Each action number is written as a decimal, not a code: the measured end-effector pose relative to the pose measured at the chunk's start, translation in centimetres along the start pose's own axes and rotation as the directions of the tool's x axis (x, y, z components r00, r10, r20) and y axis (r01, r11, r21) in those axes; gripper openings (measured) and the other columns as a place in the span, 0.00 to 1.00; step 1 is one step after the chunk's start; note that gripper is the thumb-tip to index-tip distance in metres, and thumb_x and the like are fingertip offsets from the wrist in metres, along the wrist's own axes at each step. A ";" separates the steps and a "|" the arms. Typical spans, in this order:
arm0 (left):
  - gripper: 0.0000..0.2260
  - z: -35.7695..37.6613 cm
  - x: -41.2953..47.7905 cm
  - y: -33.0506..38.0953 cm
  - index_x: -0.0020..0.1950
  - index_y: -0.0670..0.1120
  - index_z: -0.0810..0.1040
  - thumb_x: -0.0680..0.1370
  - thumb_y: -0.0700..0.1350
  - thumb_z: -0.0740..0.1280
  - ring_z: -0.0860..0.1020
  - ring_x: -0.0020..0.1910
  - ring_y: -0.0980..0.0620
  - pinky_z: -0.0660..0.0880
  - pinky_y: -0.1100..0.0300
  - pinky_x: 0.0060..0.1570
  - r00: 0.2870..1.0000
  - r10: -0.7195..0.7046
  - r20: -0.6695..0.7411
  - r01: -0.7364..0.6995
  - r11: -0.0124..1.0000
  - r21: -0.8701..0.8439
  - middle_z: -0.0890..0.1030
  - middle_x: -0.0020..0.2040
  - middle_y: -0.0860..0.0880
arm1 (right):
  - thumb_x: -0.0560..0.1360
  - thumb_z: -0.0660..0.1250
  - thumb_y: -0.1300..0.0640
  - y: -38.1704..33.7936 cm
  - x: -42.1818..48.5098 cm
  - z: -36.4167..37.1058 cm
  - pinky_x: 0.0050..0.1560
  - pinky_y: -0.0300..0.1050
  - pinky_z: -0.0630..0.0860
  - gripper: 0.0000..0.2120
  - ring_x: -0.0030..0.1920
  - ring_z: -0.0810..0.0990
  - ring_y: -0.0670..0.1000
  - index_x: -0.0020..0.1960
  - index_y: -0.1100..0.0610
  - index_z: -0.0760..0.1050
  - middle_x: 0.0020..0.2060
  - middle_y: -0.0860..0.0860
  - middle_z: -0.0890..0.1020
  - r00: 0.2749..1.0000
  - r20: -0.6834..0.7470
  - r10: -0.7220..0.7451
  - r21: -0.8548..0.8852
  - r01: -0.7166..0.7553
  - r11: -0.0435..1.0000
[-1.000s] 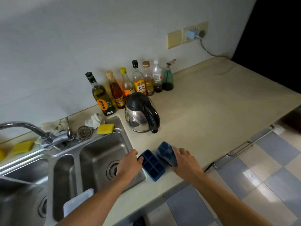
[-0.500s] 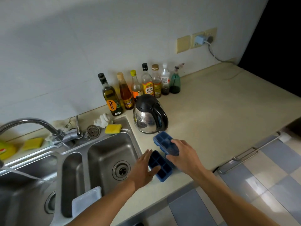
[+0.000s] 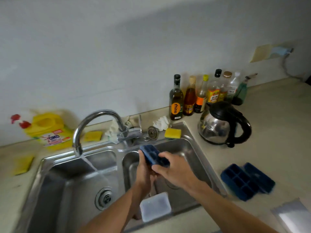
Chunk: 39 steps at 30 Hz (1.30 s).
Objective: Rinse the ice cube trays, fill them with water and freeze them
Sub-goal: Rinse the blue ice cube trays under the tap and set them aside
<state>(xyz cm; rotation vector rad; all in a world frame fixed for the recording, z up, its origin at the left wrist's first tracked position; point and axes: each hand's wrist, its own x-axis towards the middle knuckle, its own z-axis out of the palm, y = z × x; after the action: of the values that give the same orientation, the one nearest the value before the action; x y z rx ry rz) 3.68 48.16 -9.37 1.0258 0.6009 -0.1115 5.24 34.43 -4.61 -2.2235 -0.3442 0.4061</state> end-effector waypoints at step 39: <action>0.26 -24.7 7.6 11.0 0.53 0.39 0.80 0.86 0.58 0.51 0.85 0.34 0.44 0.79 0.57 0.28 0.970 -0.097 -0.223 0.186 0.886 0.424 0.86 0.38 0.40 | 0.82 0.63 0.47 -12.9 11.5 21.8 0.42 0.28 0.69 0.18 0.44 0.77 0.37 0.71 0.48 0.74 0.54 0.48 0.81 0.966 0.126 0.226 0.080 -0.236 0.968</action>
<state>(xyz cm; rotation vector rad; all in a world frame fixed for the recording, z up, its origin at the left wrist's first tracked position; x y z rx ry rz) 3.69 75.86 -14.11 1.4463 0.8566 -0.2897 5.59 61.77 -9.78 -2.1588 -0.1223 0.6655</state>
